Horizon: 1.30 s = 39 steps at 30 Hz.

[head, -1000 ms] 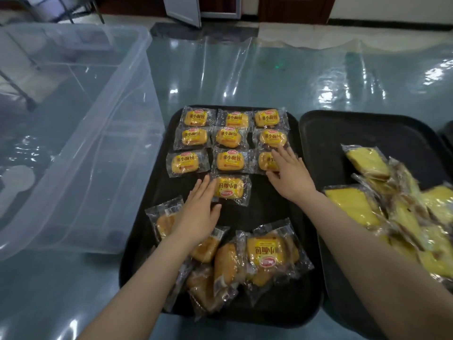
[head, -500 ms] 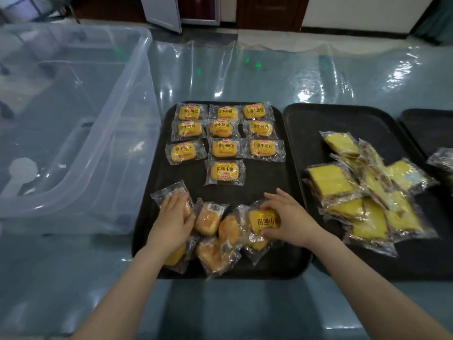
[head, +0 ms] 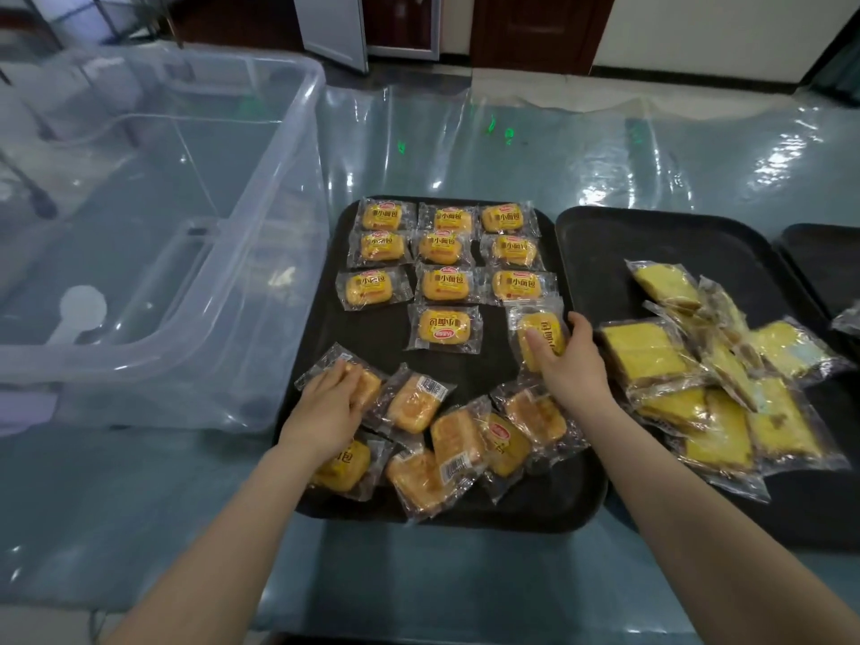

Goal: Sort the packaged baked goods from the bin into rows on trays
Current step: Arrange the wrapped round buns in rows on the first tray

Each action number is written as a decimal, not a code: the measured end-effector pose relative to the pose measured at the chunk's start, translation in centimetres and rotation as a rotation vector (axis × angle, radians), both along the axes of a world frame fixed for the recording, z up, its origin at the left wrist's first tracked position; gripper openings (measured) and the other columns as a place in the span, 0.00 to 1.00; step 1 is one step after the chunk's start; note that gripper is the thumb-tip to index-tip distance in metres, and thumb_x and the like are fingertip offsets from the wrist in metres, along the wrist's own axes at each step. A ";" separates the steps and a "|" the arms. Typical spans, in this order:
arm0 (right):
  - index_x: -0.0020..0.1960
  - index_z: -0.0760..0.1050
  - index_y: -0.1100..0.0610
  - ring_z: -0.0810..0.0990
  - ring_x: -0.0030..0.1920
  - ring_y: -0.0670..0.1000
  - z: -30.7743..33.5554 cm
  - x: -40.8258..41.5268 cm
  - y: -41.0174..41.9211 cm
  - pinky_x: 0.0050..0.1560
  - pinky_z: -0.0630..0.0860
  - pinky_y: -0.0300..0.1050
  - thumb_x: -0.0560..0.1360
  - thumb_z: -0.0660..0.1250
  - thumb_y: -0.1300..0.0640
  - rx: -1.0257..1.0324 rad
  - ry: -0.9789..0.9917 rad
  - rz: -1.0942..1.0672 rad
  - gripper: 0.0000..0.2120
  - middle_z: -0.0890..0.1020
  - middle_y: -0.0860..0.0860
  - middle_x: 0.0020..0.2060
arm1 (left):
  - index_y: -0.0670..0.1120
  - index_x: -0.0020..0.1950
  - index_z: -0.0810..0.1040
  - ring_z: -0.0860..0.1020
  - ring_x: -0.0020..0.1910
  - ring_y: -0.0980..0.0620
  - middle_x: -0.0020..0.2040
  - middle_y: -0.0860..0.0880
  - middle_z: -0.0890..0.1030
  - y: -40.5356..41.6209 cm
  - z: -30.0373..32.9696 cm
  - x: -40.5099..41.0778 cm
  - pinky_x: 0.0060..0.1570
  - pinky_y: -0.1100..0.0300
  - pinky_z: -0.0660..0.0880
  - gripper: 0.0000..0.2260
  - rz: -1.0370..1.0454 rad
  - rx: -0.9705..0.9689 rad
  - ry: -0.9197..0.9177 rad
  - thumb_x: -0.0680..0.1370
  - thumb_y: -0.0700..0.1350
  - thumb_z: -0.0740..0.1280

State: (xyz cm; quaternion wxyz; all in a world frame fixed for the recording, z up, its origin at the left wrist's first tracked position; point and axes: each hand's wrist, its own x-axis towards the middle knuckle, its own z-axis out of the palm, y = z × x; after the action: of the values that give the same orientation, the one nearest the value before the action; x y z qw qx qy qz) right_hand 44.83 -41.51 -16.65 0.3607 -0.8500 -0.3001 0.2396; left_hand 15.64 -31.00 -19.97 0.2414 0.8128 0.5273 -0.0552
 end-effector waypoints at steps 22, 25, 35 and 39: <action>0.72 0.66 0.46 0.66 0.67 0.57 -1.7 4.4 1.4 0.61 0.72 0.53 0.75 0.67 0.57 -0.300 -0.547 0.567 0.27 0.66 0.49 0.72 | 0.53 0.54 0.68 0.76 0.44 0.54 0.50 0.51 0.77 2.4 1.2 2.2 0.44 0.53 0.76 0.09 0.544 0.048 -0.546 0.77 0.48 0.66; 0.69 0.69 0.50 0.70 0.62 0.55 -2.3 3.9 2.0 0.55 0.75 0.50 0.75 0.68 0.47 -0.247 -0.528 0.458 0.24 0.70 0.52 0.65 | 0.54 0.48 0.73 0.78 0.50 0.52 0.49 0.51 0.80 3.6 1.5 3.6 0.54 0.49 0.75 0.04 0.703 -0.111 -0.775 0.78 0.53 0.63; 0.70 0.70 0.47 0.58 0.75 0.51 -3.3 4.5 1.9 0.74 0.55 0.48 0.74 0.66 0.56 -0.100 -0.489 0.787 0.24 0.67 0.47 0.72 | 0.45 0.72 0.63 0.75 0.58 0.44 0.59 0.47 0.75 3.8 -0.4 4.7 0.54 0.53 0.73 0.26 0.876 -0.139 -0.580 0.76 0.45 0.68; 0.72 0.67 0.45 0.53 0.76 0.50 -3.8 4.9 1.6 0.75 0.52 0.46 0.75 0.64 0.60 -0.117 -0.557 0.778 0.27 0.65 0.46 0.74 | 0.51 0.69 0.67 0.59 0.73 0.48 0.75 0.47 0.60 3.0 -0.4 4.0 0.68 0.53 0.60 0.25 0.298 0.376 -0.299 0.74 0.41 0.69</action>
State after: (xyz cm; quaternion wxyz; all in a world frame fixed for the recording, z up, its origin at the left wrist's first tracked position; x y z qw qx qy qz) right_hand 49.73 -39.94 -20.49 0.1018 -0.7252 -0.6671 0.1365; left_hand 19.65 -28.02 -20.39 0.1671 0.7558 0.6005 0.2004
